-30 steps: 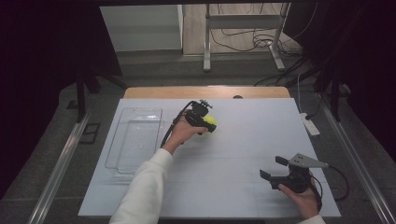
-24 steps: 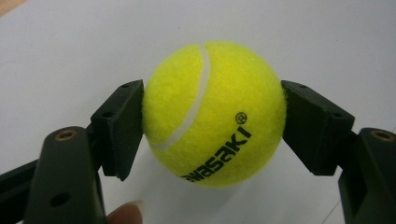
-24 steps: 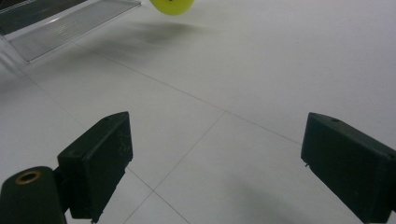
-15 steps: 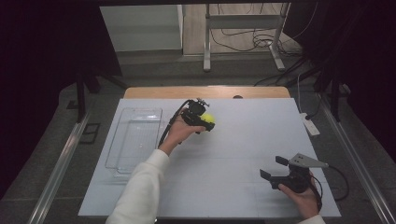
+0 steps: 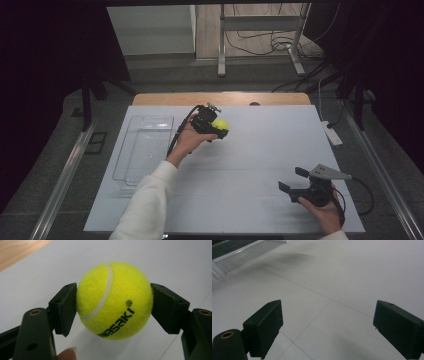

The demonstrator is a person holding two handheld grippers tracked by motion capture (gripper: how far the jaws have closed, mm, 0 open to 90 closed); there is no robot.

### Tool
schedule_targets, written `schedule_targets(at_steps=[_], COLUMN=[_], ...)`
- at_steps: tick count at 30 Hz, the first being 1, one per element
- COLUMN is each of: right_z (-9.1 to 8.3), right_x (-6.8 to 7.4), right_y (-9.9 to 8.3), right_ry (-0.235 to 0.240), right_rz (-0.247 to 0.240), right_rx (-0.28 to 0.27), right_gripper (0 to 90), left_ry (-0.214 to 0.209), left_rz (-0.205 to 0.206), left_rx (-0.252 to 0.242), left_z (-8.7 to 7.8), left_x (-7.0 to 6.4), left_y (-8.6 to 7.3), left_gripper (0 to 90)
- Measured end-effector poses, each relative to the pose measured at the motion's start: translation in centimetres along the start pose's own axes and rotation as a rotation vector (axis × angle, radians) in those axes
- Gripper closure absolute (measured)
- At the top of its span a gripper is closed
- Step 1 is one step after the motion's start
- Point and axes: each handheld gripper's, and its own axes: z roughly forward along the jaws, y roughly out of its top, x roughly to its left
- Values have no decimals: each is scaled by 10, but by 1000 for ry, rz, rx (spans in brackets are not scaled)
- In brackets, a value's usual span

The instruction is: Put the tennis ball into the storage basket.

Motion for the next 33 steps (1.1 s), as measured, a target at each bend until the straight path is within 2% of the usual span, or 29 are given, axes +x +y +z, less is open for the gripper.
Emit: schedule_targets(at_steps=[24, 33], right_z=[0, 0], right_x=[0, 0], right_y=[0, 0], right_ry=[-1, -2], right_rz=[-1, -1], right_rx=[1, 1], right_gripper=[93, 93], left_ry=[3, 11], left_rz=[6, -5], left_rx=[-64, -119], left_z=[-19, -28], left_x=[-1, 0], left_y=[-5, -6], left_gripper=[275, 275])
